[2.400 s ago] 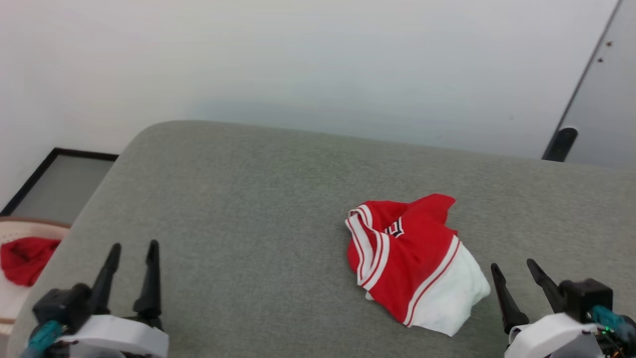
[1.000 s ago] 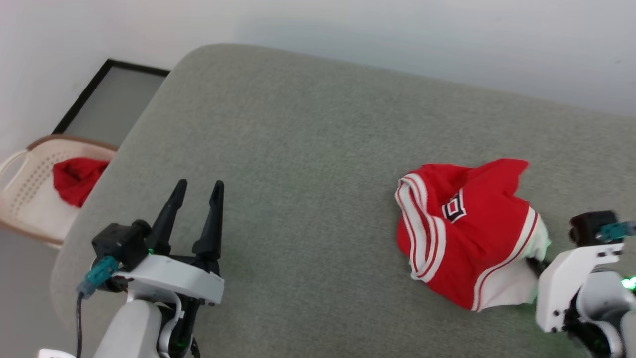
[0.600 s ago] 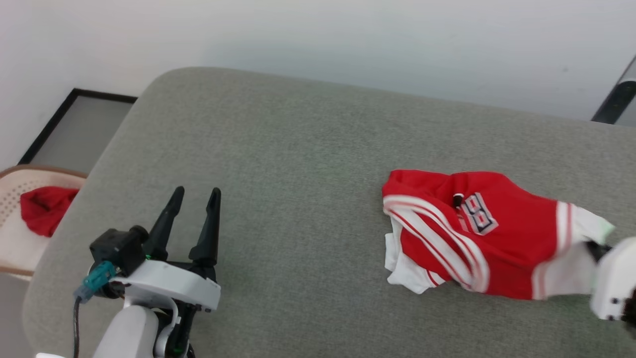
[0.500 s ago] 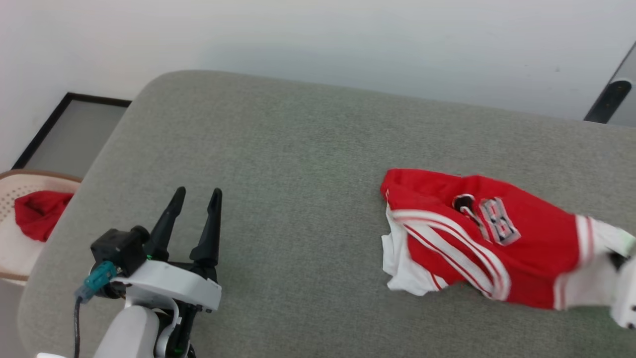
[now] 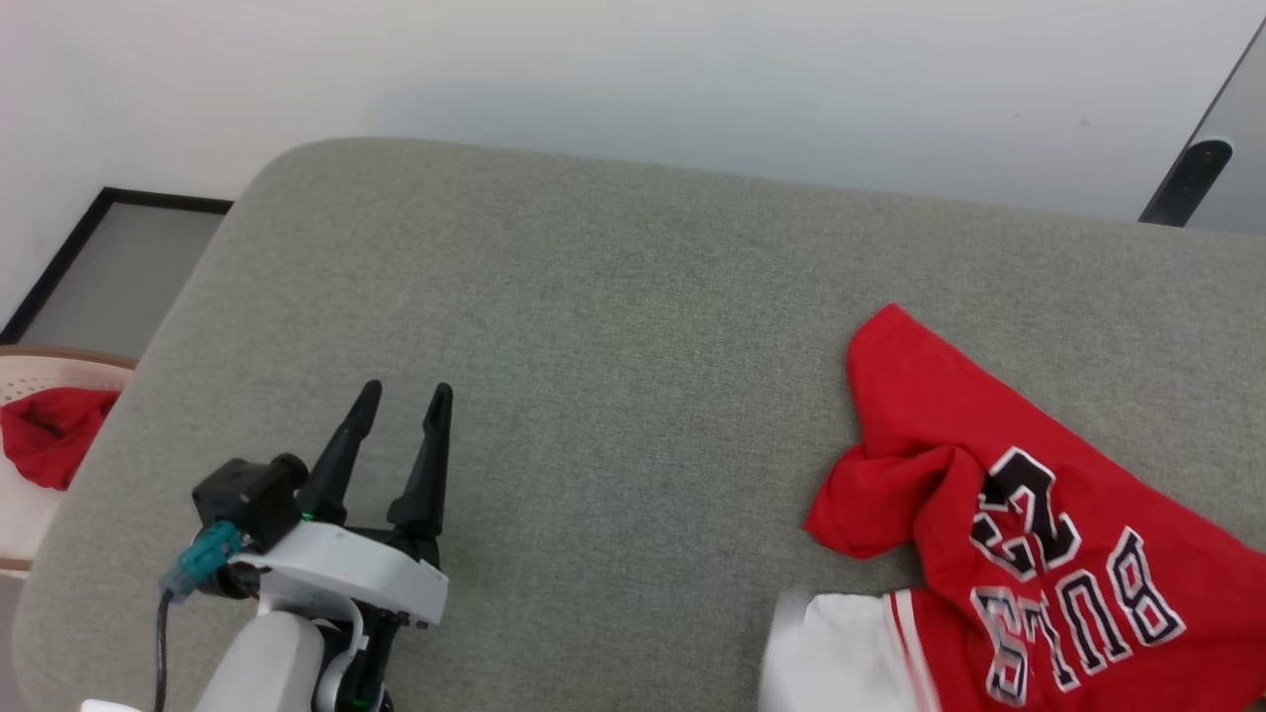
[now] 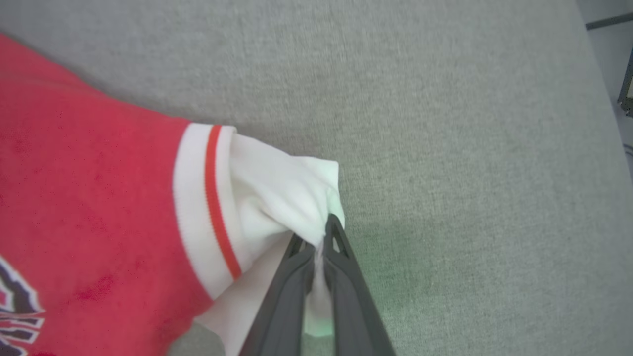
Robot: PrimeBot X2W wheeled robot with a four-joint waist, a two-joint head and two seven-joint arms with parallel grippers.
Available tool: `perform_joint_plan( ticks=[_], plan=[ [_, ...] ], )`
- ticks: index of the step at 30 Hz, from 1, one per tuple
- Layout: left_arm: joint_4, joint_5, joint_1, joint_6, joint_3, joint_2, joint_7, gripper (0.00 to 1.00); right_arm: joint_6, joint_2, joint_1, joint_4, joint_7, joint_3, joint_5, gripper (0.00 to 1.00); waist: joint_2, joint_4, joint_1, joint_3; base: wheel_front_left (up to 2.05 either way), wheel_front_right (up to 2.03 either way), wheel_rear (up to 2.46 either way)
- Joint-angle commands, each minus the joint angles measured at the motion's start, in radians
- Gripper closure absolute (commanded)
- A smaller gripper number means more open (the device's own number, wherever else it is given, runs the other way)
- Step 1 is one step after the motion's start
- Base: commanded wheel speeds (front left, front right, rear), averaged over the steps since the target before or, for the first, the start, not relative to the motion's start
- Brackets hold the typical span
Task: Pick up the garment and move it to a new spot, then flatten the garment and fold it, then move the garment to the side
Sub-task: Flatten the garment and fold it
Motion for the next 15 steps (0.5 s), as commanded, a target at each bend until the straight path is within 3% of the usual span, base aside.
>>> perform_joint_plan(
  ticks=[1,4,6,7,8,9,15],
  plan=[
    [0.001,-0.009,-0.006,-0.004,-0.005,0.004,-0.003,0.00,-0.001,0.006,0.005,0.024,-0.011,-0.016,-0.012,1.00,0.0000,-0.004,0.0000,0.005,0.00,0.00,0.00],
    [0.006,-0.018,-0.008,-0.004,-0.010,0.009,-0.003,0.00,-0.001,0.023,-0.027,0.088,-0.033,-0.031,-0.025,0.98,0.0000,-0.012,0.0000,0.012,0.00,0.00,0.00],
    [0.010,-0.024,-0.008,-0.004,-0.015,0.012,-0.003,0.00,-0.001,0.018,-0.035,0.113,-0.044,-0.021,-0.038,0.74,0.0000,-0.018,0.0000,0.012,0.00,0.00,0.00],
    [0.013,-0.026,-0.007,-0.004,-0.017,0.015,-0.003,0.00,-0.001,0.022,-0.044,0.123,-0.054,-0.014,-0.031,0.61,0.0000,-0.022,0.0000,0.011,0.00,0.00,0.00],
    [0.016,-0.030,-0.006,-0.004,-0.019,0.017,-0.003,0.00,-0.001,0.021,-0.049,0.129,-0.065,-0.004,-0.033,0.18,0.0000,-0.026,0.0000,0.010,0.00,0.00,0.00],
    [0.017,-0.037,-0.006,-0.004,-0.027,0.018,-0.003,0.00,-0.001,0.021,-0.054,0.134,-0.073,0.003,-0.037,0.00,0.0000,-0.031,0.0000,0.008,0.00,0.00,0.00],
    [0.024,-0.072,0.003,-0.004,-0.054,0.045,-0.003,0.00,-0.001,0.021,-0.066,0.118,-0.102,0.057,-0.021,0.00,0.0000,-0.061,0.0000,-0.014,0.00,0.00,0.00]
  ],
)
